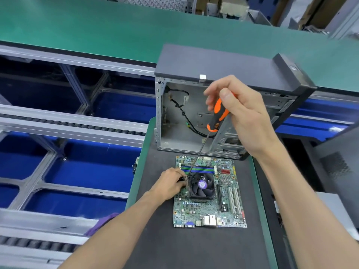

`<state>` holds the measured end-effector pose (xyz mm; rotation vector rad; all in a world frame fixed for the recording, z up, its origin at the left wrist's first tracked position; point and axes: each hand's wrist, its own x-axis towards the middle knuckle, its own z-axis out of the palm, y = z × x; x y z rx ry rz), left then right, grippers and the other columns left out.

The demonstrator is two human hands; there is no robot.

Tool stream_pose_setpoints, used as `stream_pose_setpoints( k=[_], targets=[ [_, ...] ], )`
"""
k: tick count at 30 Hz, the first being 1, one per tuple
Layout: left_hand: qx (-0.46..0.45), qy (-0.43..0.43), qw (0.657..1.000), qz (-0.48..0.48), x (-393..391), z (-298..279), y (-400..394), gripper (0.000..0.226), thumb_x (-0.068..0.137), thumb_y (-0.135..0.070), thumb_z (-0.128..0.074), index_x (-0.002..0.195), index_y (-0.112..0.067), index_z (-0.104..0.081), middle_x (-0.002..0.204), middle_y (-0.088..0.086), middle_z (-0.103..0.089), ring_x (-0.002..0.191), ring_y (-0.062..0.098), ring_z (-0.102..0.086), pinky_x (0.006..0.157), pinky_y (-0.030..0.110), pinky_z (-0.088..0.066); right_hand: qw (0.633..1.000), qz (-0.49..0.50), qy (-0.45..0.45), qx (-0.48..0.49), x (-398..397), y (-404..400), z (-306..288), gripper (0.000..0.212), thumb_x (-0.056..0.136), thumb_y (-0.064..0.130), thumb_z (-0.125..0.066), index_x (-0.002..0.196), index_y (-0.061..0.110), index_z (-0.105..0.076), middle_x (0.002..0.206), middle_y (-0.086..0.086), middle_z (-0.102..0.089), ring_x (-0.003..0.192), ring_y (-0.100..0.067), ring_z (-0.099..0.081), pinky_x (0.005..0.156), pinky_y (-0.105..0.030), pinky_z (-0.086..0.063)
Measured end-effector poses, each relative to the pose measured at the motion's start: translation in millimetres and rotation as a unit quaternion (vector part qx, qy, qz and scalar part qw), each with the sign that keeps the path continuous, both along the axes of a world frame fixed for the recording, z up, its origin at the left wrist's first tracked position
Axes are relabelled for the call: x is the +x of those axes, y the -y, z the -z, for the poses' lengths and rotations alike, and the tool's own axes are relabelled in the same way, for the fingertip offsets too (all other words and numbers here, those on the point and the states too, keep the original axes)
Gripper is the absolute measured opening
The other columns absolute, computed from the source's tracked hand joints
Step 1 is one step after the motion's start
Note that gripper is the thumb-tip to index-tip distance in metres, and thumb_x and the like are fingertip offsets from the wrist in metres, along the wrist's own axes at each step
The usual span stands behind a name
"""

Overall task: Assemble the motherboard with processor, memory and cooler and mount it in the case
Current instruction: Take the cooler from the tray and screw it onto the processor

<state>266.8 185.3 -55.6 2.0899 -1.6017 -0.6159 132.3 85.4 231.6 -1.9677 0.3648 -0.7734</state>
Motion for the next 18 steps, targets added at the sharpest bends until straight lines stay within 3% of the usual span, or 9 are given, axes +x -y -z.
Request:
stream_pose_setpoints(
  k=[3, 6, 9, 11, 13, 14, 18],
  targets=[
    [-0.006, 0.002, 1.000, -0.004, 0, 0, -2, 0.025, 0.094, -0.024, -0.067, 0.109, -0.004, -0.072, 0.124, 0.001, -0.066, 0.118, 0.018, -0.054, 0.100, 0.022, -0.036, 0.990, 0.004, -0.091, -0.103, -7, -2, -11, 0.024, 0.089, 0.004, -0.051, 0.107, 0.012, -0.064, 0.095, -0.007, -0.064, 0.085, -0.022, -0.057, 0.073, -0.026, -0.045],
    [0.000, -0.017, 1.000, 0.000, 1, -5, -2, 0.016, 0.092, -0.021, -0.070, 0.100, -0.007, -0.069, 0.104, -0.007, -0.058, 0.103, 0.014, -0.050, 0.087, 0.015, -0.035, 0.952, 0.002, -0.190, -0.239, -6, -3, -28, 0.020, 0.086, 0.003, -0.061, 0.099, 0.017, -0.067, 0.088, 0.002, -0.065, 0.077, -0.020, -0.058, 0.066, -0.023, -0.045],
    [0.015, -0.024, 0.999, 0.015, 3, -7, -3, 0.010, 0.092, -0.015, -0.069, 0.098, -0.009, -0.065, 0.099, -0.011, -0.048, 0.101, 0.011, -0.044, 0.083, 0.012, -0.031, 0.905, -0.027, -0.273, -0.325, 2, -6, -43, 0.014, 0.082, 0.007, -0.068, 0.091, 0.018, -0.068, 0.087, 0.005, -0.064, 0.076, -0.015, -0.059, 0.072, -0.032, -0.048],
    [0.018, -0.018, 0.999, 0.026, 2, -6, -7, 0.009, 0.092, -0.009, -0.065, 0.100, -0.005, -0.065, 0.104, -0.010, -0.048, 0.105, 0.014, -0.045, 0.085, 0.012, -0.032, 0.877, -0.041, -0.302, -0.371, 10, -9, -49, 0.011, 0.082, 0.009, -0.066, 0.087, 0.017, -0.068, 0.086, 0.002, -0.063, 0.074, -0.016, -0.054, 0.073, -0.036, -0.048],
    [0.011, -0.018, 1.000, 0.017, 0, -3, -12, 0.010, 0.092, -0.006, -0.063, 0.101, -0.005, -0.066, 0.113, -0.006, -0.051, 0.106, 0.014, -0.046, 0.089, 0.015, -0.035, 0.853, -0.051, -0.326, -0.405, 16, -12, -52, 0.009, 0.079, 0.010, -0.063, 0.083, 0.017, -0.066, 0.086, -0.001, -0.061, 0.075, -0.020, -0.054, 0.077, -0.029, -0.044],
    [0.003, -0.025, 1.000, 0.000, -2, -2, -14, 0.012, 0.092, -0.005, -0.063, 0.104, -0.006, -0.067, 0.117, -0.004, -0.053, 0.107, 0.012, -0.046, 0.091, 0.014, -0.034, 0.844, -0.059, -0.333, -0.415, 18, -13, -53, 0.011, 0.077, 0.009, -0.063, 0.082, 0.019, -0.064, 0.087, 0.000, -0.059, 0.076, -0.022, -0.054, 0.076, -0.024, -0.040],
    [-0.023, -0.076, 0.992, -0.100, -2, 0, -19, 0.025, 0.090, -0.002, -0.066, 0.112, -0.014, -0.071, 0.118, -0.004, -0.053, 0.110, 0.007, -0.048, 0.099, 0.012, -0.034, 0.825, -0.072, -0.354, -0.434, 26, -16, -54, 0.019, 0.070, 0.008, -0.062, 0.077, 0.025, -0.061, 0.086, 0.004, -0.055, 0.078, -0.019, -0.046, 0.062, -0.030, -0.037]
  ],
)
